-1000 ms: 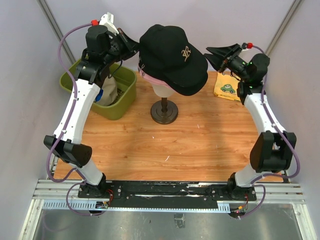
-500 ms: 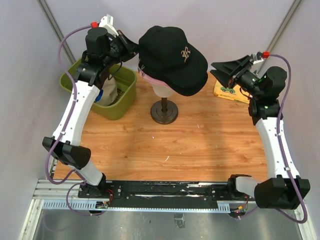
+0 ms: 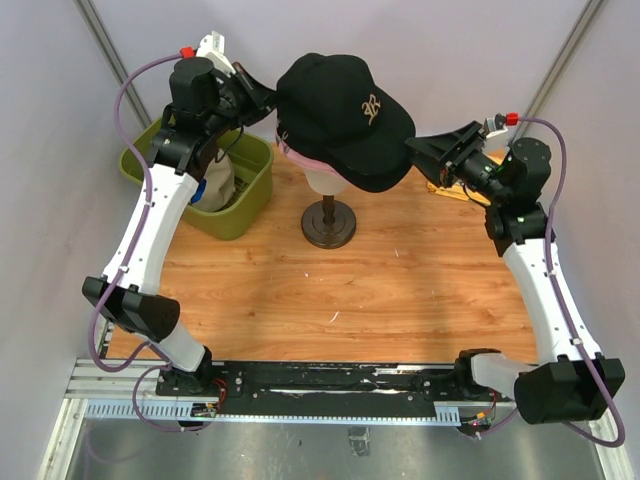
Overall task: Stack the hats
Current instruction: Stack the hat on the hat.
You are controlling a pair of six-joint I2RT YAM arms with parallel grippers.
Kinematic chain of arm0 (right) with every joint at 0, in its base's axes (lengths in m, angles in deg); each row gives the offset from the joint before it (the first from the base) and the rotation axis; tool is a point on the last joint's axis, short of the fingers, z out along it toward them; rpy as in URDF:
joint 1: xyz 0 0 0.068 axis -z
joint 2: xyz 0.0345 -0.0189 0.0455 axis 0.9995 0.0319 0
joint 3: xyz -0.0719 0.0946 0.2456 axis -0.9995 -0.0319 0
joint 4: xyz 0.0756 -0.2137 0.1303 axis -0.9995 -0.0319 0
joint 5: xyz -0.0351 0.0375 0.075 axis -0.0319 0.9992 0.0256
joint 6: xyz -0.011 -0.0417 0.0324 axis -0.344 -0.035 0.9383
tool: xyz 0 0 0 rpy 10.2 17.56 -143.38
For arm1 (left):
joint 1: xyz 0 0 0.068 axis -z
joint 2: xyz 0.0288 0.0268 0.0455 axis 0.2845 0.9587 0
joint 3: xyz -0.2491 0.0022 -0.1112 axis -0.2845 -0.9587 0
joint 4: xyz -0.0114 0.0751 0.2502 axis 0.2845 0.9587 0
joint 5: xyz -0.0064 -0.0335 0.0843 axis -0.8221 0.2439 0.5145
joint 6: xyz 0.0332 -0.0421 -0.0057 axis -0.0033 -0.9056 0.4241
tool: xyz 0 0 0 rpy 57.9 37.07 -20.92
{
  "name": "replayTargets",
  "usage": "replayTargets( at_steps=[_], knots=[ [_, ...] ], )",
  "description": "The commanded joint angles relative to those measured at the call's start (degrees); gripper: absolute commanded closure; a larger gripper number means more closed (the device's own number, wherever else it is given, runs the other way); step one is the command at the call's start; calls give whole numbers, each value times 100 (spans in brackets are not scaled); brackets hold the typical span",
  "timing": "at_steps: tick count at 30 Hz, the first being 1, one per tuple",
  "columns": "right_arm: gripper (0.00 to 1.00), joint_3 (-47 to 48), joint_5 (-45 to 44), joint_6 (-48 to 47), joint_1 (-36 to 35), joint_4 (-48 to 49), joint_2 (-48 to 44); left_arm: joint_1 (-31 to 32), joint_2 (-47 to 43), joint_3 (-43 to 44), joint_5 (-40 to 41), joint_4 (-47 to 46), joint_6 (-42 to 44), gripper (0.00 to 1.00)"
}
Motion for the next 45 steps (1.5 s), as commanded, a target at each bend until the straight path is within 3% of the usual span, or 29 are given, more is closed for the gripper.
replayTargets(
  at_steps=[1,7,24,33,45],
  knots=[
    [51,209,-276,-112,-236,274,185,-19,-192,-81,85,136,38,100],
    [54,374,-442,-106,-417,403,425,57,-196,-89,140,188,56,100],
    [98,-94,-433,124,-367,323,323,79,-360,-290,454,384,172,99],
    [99,-577,-190,746,-64,773,366,72,-424,-434,668,499,323,99],
    [99,-549,39,1033,179,868,637,77,-313,126,1021,822,513,100]
  ],
)
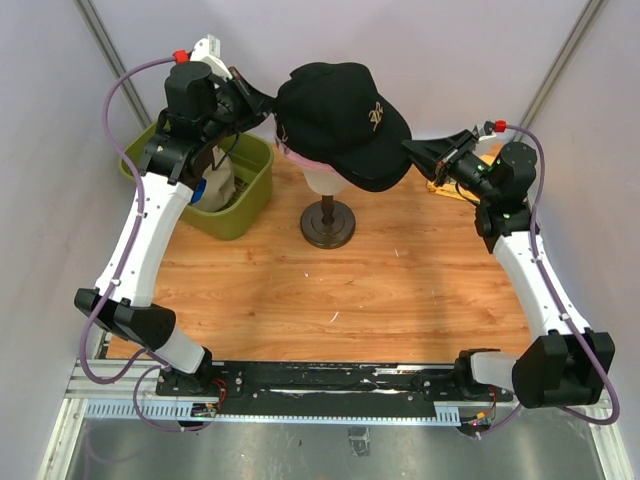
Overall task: Stack the hats
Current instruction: Stack the hat on the hat.
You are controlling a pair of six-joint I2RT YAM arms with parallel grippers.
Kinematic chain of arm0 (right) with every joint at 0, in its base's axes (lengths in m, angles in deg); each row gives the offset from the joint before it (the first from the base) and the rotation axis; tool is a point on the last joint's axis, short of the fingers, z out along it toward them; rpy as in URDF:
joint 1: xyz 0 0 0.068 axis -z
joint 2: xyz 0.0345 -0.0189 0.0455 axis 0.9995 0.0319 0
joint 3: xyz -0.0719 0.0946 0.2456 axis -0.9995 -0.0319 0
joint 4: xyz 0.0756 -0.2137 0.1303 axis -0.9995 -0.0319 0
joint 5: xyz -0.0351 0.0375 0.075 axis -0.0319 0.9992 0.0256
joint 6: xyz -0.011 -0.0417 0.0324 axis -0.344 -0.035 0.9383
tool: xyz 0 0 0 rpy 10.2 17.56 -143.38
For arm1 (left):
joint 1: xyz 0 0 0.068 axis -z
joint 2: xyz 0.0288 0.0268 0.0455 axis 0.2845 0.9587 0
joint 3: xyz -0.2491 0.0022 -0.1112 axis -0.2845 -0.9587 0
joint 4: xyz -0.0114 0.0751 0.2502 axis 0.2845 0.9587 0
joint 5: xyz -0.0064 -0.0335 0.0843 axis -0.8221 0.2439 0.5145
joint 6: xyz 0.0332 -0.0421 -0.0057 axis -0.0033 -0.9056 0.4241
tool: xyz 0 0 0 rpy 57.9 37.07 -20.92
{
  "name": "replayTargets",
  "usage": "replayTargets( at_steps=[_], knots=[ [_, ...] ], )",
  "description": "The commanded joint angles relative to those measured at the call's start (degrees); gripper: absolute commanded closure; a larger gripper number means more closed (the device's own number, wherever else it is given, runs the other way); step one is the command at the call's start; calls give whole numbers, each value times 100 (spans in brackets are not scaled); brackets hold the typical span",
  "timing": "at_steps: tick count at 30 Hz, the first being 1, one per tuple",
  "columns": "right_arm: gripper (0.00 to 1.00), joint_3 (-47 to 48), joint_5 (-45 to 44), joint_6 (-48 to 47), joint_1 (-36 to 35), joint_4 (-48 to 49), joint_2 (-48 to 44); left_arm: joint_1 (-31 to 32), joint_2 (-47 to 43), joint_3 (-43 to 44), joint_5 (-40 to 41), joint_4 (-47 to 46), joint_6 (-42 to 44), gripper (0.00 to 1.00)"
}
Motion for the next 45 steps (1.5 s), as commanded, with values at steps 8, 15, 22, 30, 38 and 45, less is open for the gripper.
replayTargets(
  at_steps=[8,15,22,30,38,45],
  knots=[
    [99,171,77,-122,172,-581,340,-59,-36,257,560,465,281,99],
    [99,253,153,-371,223,-902,436,-64,-55,45,588,454,308,100],
    [99,142,209,-547,286,-1094,485,-58,-63,-210,606,411,308,99],
    [99,241,238,-920,325,-1503,599,-62,-20,-387,581,378,298,100],
    [99,382,161,-1285,339,-1881,771,-65,14,-493,544,335,299,100],
    [99,572,50,-1525,348,-2149,884,-65,35,-540,547,323,333,99]
  ],
)
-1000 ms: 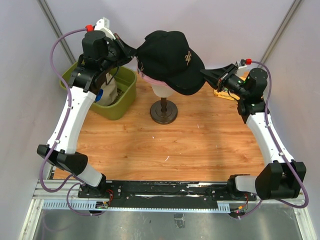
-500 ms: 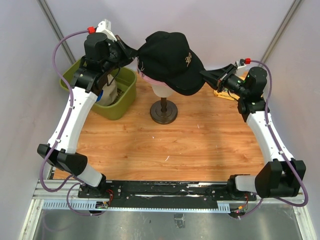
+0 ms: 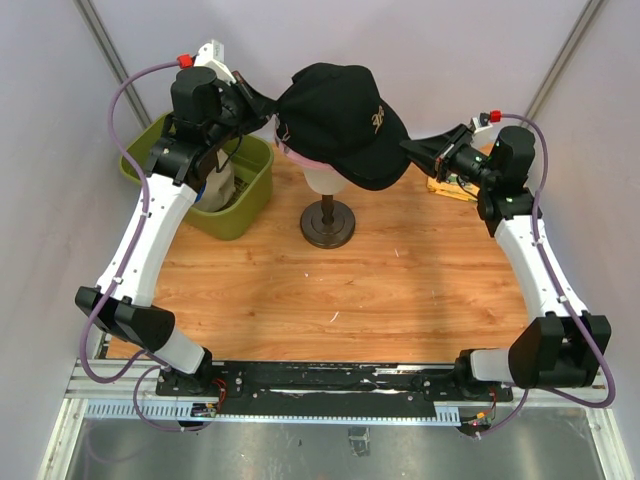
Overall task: Stack the hats
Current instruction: Stack the hat on the hat.
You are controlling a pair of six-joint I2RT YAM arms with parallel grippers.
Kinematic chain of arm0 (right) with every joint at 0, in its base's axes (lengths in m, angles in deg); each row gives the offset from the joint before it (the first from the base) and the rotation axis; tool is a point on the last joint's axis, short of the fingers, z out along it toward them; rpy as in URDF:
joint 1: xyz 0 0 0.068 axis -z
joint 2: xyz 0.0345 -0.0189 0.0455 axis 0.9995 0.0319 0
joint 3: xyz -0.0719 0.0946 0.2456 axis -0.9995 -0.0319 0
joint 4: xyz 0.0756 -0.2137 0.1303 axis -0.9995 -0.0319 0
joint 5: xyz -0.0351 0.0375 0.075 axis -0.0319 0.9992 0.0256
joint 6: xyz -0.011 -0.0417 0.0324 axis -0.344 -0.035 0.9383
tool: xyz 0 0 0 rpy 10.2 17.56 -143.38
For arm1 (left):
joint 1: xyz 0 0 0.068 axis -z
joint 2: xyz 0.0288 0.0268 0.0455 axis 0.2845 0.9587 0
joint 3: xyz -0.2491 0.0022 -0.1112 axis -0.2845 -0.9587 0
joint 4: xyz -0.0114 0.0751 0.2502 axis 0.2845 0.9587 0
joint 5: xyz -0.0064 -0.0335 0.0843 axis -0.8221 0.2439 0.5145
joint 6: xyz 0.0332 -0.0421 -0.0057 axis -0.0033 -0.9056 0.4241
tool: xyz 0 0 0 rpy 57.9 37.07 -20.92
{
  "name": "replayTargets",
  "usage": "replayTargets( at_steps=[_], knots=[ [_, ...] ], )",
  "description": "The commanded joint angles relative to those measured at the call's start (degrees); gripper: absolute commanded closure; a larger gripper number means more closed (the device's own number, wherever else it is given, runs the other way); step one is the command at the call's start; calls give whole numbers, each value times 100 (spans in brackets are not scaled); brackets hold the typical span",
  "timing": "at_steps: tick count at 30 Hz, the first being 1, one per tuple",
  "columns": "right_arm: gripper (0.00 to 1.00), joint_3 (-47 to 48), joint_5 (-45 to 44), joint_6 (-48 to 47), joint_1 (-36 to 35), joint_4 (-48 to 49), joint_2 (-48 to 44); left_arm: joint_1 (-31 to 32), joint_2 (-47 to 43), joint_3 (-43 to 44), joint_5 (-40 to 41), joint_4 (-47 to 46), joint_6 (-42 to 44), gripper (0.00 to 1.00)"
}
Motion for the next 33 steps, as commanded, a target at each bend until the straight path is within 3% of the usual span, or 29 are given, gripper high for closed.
replayTargets(
  at_steps=[1,29,33],
  knots=[
    [99,-62,-396,-633,167,-1190,338,-100,80,-217,420,587,255,100],
    [99,176,-477,-719,167,-1221,814,-105,-78,-413,256,425,113,99],
    [92,187,-434,-674,165,-1110,764,-102,-135,-435,241,291,23,99]
  ],
)
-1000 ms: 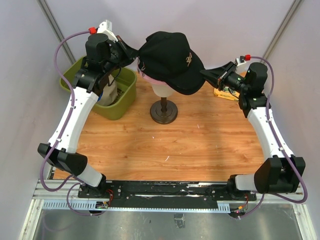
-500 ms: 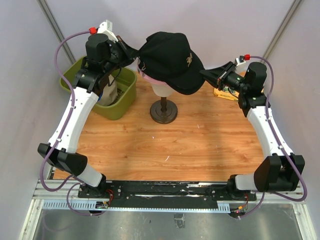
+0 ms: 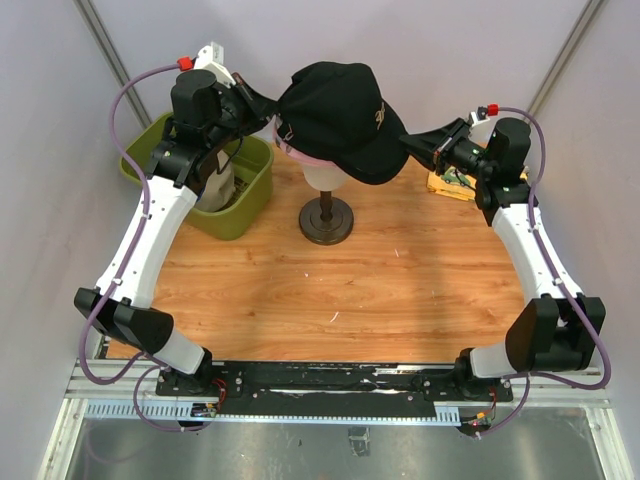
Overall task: Stack the hats
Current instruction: Stack the hat on the hat.
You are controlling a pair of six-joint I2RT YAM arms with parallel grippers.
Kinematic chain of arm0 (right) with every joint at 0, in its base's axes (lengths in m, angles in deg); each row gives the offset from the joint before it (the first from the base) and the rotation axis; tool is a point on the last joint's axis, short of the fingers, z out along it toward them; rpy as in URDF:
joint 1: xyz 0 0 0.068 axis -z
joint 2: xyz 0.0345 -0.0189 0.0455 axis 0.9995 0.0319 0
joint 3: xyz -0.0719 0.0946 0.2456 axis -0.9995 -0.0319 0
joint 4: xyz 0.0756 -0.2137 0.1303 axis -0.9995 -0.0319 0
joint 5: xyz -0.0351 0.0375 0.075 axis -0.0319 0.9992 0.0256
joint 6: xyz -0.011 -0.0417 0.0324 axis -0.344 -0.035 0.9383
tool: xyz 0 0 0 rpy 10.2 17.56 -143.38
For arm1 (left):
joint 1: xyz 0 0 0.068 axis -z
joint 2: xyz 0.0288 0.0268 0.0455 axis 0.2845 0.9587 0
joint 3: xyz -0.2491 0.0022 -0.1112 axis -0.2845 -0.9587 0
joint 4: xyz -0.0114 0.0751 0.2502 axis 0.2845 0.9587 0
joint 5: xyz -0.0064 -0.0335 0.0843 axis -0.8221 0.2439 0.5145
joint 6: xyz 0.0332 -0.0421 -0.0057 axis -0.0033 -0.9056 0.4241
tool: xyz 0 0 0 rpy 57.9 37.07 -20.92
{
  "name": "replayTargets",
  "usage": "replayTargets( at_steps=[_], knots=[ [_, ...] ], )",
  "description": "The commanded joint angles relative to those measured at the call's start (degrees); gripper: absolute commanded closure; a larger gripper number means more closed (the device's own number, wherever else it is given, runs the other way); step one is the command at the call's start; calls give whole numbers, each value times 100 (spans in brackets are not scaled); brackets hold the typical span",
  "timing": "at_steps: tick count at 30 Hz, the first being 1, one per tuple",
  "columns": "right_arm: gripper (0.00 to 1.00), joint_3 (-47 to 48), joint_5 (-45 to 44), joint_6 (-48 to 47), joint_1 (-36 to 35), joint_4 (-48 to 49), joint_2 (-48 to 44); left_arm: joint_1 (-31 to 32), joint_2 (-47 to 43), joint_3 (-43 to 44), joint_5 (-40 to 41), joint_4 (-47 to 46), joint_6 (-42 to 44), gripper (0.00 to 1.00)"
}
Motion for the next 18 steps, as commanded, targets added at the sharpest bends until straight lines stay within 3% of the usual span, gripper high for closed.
replayTargets(
  at_steps=[1,6,10,18],
  knots=[
    [89,-203,-415,-371,116,-968,232,-100,-51,-181,291,526,78,98],
    [72,-75,-374,-338,116,-888,170,-98,-88,-145,283,428,3,87],
    [67,-12,-373,-301,165,-878,77,-99,-140,-132,346,368,-42,73],
    [61,54,-340,-206,278,-776,-35,-107,-152,-2,437,302,-135,61]
  ],
)
